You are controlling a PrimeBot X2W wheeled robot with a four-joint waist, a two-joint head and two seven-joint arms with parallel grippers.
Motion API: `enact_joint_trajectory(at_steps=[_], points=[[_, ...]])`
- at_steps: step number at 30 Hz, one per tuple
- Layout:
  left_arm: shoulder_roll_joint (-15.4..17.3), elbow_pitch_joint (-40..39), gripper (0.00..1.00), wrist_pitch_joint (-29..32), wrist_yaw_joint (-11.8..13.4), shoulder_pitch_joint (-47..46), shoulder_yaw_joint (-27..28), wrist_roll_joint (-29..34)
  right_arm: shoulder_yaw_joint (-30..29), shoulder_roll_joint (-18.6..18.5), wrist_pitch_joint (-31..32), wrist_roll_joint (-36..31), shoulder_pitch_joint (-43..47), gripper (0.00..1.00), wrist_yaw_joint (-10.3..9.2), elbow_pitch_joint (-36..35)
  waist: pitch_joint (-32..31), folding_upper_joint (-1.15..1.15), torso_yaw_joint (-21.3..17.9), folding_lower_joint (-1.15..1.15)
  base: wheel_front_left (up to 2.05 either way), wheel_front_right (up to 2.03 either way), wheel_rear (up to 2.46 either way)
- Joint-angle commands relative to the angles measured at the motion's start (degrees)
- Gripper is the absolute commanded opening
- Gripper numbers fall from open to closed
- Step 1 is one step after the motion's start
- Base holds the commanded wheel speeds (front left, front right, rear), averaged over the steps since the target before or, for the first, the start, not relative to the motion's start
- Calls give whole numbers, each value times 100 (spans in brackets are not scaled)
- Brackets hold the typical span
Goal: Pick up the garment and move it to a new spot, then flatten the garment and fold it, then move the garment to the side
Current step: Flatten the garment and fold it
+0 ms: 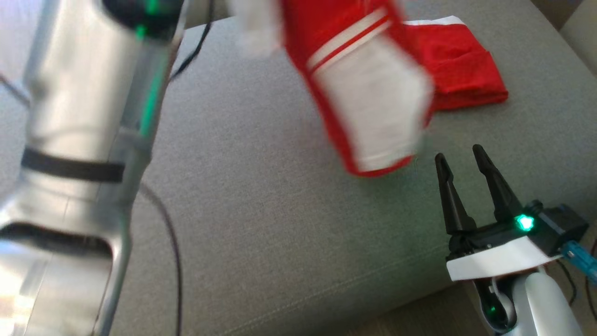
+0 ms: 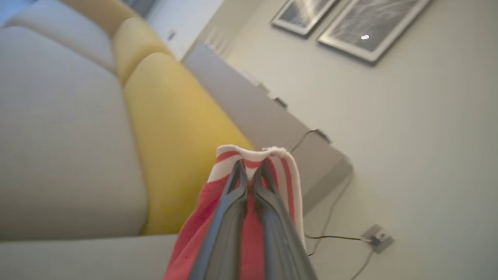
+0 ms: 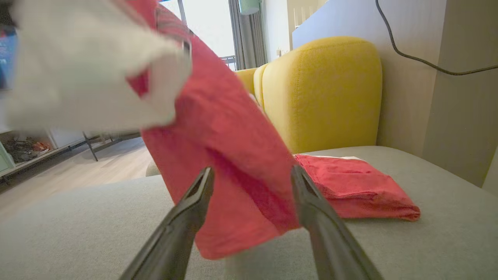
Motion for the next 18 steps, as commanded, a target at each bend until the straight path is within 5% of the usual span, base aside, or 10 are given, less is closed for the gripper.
enact_joint_trajectory(at_steps=[1,13,14,15,16,18], points=[[350,16,0,-47,-8,69,199,51,126,-20,-29,65,-163,100,-2,-235,53,0,-21,1,0,0,0],[1636,1633,0,-1436,-671,1365,544,446,29,-20,-29,-22,-293,100,-2,-309,602,0,84,1,0,0,0],[1640,1701,16,-1544,-750,1356,579,438,38,-20,-29,-43,-301,100,-2,-309,624,0,111,1,0,0,0],[1631,1758,86,-1600,-864,1352,589,423,51,-20,-29,-65,-310,100,-2,-309,642,0,136,1,0,0,0],[1639,1834,100,-1639,-911,1351,570,452,56,-20,-29,-78,-317,100,-2,-311,656,0,163,1,0,0,0],[1673,1890,100,-1741,-1108,1338,433,618,69,-20,-29,-99,-327,100,-2,-322,685,0,223,1,0,0,0]])
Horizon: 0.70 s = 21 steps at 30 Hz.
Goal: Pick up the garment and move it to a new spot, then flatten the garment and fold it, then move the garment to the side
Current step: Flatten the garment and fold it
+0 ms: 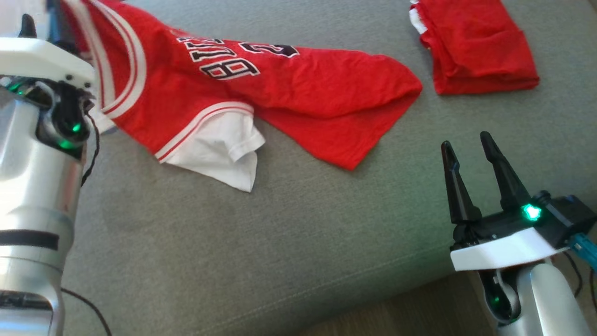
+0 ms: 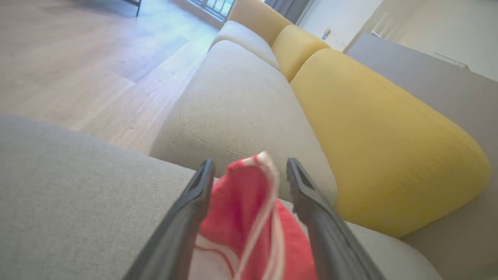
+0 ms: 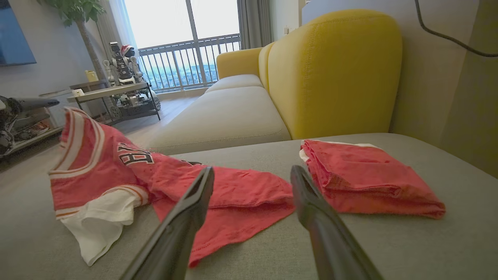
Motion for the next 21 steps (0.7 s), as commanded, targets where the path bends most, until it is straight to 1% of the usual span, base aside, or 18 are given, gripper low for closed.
enact_joint_trajectory(at_steps=[1,3,4,6,8,11,14,16,17,19,21], points=[[291,-142,100,-121,-197,-296,-2,244,152,-21,-29,-43,-167,100,-2,-224,37,0,81,-1,0,0,0],[369,-209,100,-232,-315,-247,-191,578,173,-21,-29,-60,-163,100,-2,-227,46,0,137,-1,0,0,0],[403,-290,100,-271,-321,-199,-247,755,171,-21,-29,-67,-157,100,-2,-231,47,0,167,-1,0,0,0],[455,-628,100,-305,-242,-49,-176,1094,154,-21,-29,-75,-135,100,-2,-241,51,0,231,-1,0,0,0],[412,-1282,100,-310,-58,299,136,1476,134,-21,-29,-72,-115,100,-2,-257,61,0,295,-1,0,0,0],[68,-2310,100,-311,131,1233,484,1919,125,-21,-29,-72,-77,100,-2,-262,57,0,382,-1,0,0,0],[-381,-3059,100,-312,127,2263,456,2137,113,-21,-29,-79,-53,100,-2,-273,71,0,459,-1,0,0,0],[-658,-3269,100,-313,86,2845,320,2090,112,-21,-29,-82,-59,100,-2,-283,94,0,505,-1,0,0,0],[-658,-3269,100,-313,86,2845,320,2090,112,-21,-29,-82,-59,100,-2,-283,94,0,505,-1,0,0,0],[-886,-3343,100,-288,28,3252,132,1999,106,-21,-29,-93,-72,100,-2,-301,132,0,558,-1,0,0,0],[-1037,-3329,100,-222,-19,3491,-54,1924,101,-21,-29,-112,-90,100,-2,-309,166,0,609,-1,0,0,0]])
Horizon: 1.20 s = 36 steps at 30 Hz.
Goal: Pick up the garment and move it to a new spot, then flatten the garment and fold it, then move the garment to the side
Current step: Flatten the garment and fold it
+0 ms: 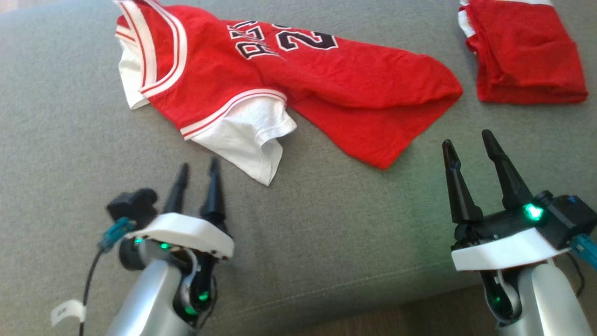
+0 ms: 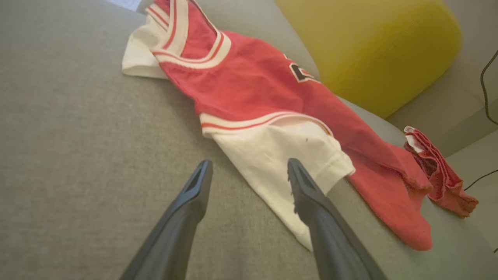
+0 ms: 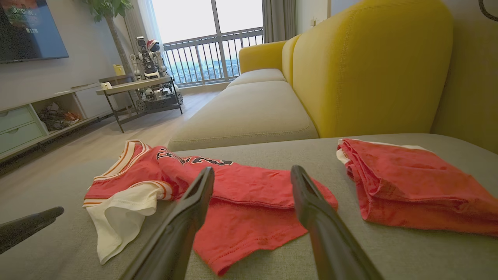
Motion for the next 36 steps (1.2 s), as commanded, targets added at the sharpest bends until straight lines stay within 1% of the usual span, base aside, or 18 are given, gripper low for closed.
enact_joint_trajectory(at_steps=[1,2,4,6,8,12,19,23,24,25,27,28,32,36], points=[[14,-189,100,55,-38,-277,122,-34,115,-21,-29,-66,-118,100,-2,-211,42,0,39,0,0,0,0],[-42,-142,100,119,-60,-230,48,-94,116,-21,-29,-74,-132,100,-2,-211,59,0,53,0,0,0,0],[-166,-90,100,262,-202,-162,-46,-406,114,-21,-29,-82,-160,100,-2,-209,83,0,71,0,0,0,0],[-231,-55,100,359,-327,-146,-133,-662,110,-21,-29,-87,-187,100,-2,-207,105,0,80,0,0,0,0],[-265,-6,100,522,-398,-142,-273,-844,109,-21,-29,-96,-208,100,-2,-212,123,0,79,0,0,0,0],[-293,80,100,794,-350,-143,-534,-984,76,-21,-29,-127,-237,100,-2,-226,171,0,57,0,0,0,0],[-307,216,100,756,-301,-330,-679,-1026,81,-21,-29,-105,-274,100,-2,-240,253,0,-27,0,0,0,0],[-312,368,100,882,-264,-484,-832,-1035,85,-21,-29,-101,-310,100,-2,-251,325,0,-65,0,0,0,0],[-313,428,89,919,-268,-556,-902,-1040,76,-21,-29,-108,-330,100,-2,-259,353,0,-75,0,0,0,0],[-314,453,67,911,-265,-587,-930,-1029,69,-21,-29,-115,-339,100,-2,-262,364,0,-77,0,0,0,0],[-315,508,2,883,-260,-625,-966,-1021,57,-21,-29,-130,-349,100,-2,-265,375,0,-77,0,0,0,0],[-315,519,0,849,-261,-633,-968,-1020,48,-21,-29,-136,-350,100,-2,-266,375,0,-72,0,0,0,0],[-273,437,0,589,-294,-563,-849,-1046,-12,-21,-29,-170,-320,100,-2,-260,312,0,-7,0,0,0,0],[-57,20,0,149,-186,-274,-421,-1082,-42,-21,-29,-184,-260,100,-2,-233,196,0,129,0,0,0,0]])
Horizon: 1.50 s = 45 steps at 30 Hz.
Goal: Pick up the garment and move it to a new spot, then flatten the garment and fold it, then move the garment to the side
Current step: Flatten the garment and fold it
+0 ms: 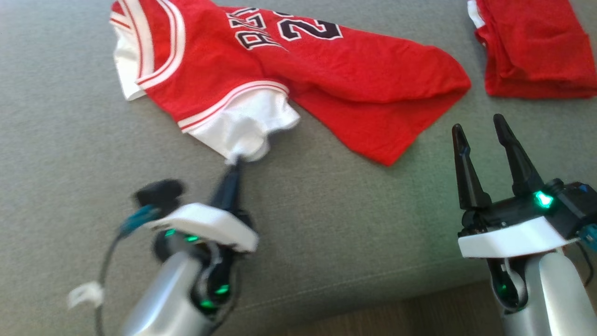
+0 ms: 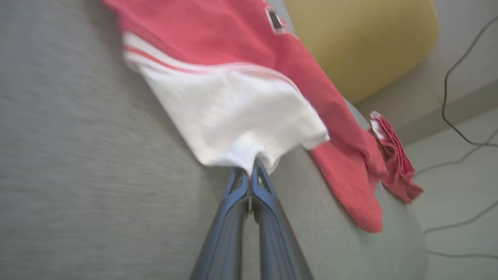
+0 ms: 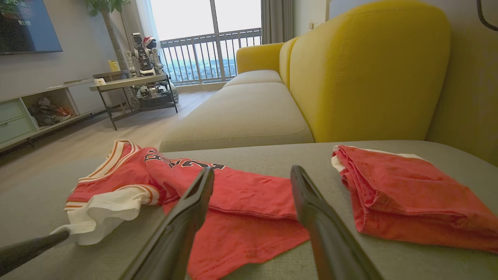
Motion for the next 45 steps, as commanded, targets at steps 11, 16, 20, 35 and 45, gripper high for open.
enact_joint_trajectory(at_steps=[11,16,20,35,45], points=[[688,-1883,0,-398,480,1054,2027,-66,83,-20,-29,-48,58,100,-2,338,-228,0,476,0,0,0,0],[740,-2148,0,-402,522,1171,2284,-27,91,-20,-29,-113,9,100,-2,777,-216,0,540,0,0,0,0],[710,-2178,0,-403,533,1180,2322,8,102,-20,-29,-192,-60,100,-2,1241,-204,0,551,0,0,0,0],[595,-2082,0,-405,451,1044,2293,153,-414,-20,-29,-636,-1318,100,-2,3042,-95,0,678,0,0,0,0],[548,-1988,0,-405,370,935,2211,173,-394,-20,-29,-772,-1967,53,-2,3894,4,0,851,0,0,0,0]])
